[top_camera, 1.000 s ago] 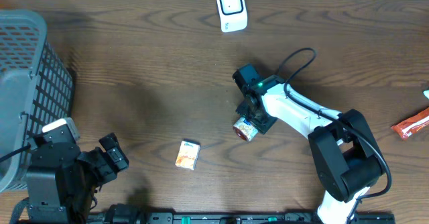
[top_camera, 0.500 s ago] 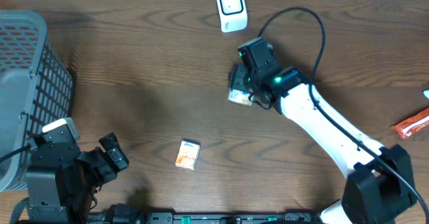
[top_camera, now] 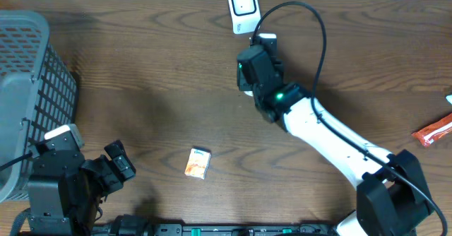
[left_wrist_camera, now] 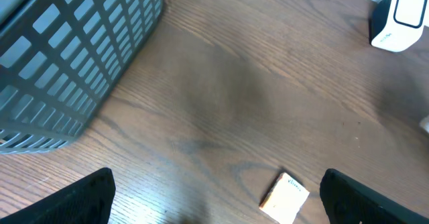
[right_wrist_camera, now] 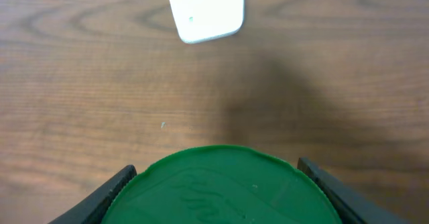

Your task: Scan the item barcode

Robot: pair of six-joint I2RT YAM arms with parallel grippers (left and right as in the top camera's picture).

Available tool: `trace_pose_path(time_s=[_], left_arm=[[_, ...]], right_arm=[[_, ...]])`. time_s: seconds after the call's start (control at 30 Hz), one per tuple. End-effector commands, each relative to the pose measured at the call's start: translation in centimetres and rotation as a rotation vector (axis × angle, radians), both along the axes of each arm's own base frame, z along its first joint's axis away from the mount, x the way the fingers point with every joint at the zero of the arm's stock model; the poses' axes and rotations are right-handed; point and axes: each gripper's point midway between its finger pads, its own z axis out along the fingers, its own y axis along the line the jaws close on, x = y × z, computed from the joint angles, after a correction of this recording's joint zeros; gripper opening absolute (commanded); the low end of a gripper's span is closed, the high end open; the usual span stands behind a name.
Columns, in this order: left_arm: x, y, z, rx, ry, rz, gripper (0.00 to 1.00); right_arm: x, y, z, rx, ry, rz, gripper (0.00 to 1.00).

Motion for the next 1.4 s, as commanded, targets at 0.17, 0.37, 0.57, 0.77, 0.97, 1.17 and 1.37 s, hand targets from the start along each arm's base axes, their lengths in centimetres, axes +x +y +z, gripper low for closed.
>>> trace_pose_path(time_s=[0.17,0.37,0.57,0.77,0.97,1.17,1.37], left_arm=[[0.0,0.1,-0.3,0.012,0.013,-0.002,0.98],[0.0,0.1,-0.3,0.012,0.013,-0.002,0.98],[0.0,0.1,-0.3,0.012,0.013,-0.002,0.98],[0.0,0.1,-0.3,0.012,0.013,-0.002,0.98],[0.0,0.1,-0.3,0.012,0.013,-0.002,0.98],[0.0,0.1,-0.3,0.012,0.013,-0.002,0.98],[0.0,0.1,-0.3,0.012,0.013,-0.002,0.98]], right_arm=[[-0.4,-3.2,-2.7,-0.089,-0.193,-0.209,0.5],[-0.6,-3.7,-6.3,-0.105,-0.2,-0.227,0.58],[-0.5,-4.1,-10.7,-0.178,-0.174,-0.249,0.61],[-1.1,-2.9,-11.3,-0.197,-0.197,-0.24,0.69],[-2.7,-1.8,-8.2,-0.314,-0.295,-0.248,0.84],[-5.0,2.0,-4.2,-0.331,-0.365,-0.142,0.99],[-8.3,4.1,3.8,-0.243,-0.449,-0.053,0.99]])
